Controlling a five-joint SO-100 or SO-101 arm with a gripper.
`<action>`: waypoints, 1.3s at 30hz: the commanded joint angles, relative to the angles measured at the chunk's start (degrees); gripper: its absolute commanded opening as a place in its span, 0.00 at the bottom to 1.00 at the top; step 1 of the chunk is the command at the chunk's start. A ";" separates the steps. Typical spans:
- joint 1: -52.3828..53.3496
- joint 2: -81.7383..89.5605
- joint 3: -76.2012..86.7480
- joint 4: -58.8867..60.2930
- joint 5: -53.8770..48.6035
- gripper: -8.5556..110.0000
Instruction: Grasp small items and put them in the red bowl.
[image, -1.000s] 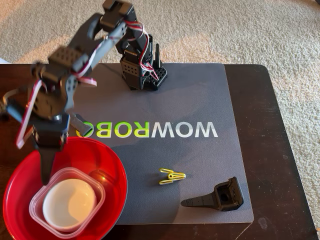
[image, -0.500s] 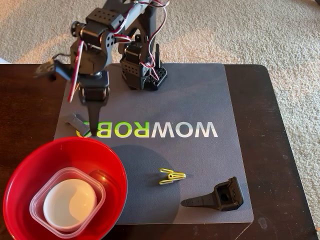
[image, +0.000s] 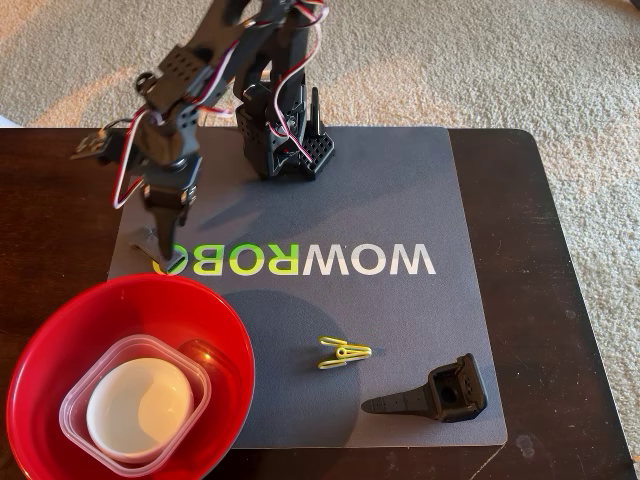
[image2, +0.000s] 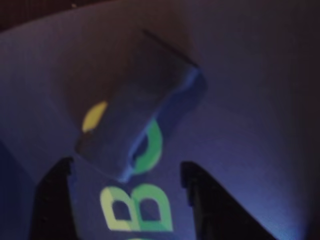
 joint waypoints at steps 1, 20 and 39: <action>1.85 -6.33 -7.29 -0.62 -0.70 0.30; 4.39 -3.78 -1.58 -0.35 4.22 0.07; -36.74 32.78 -15.21 22.06 -7.47 0.07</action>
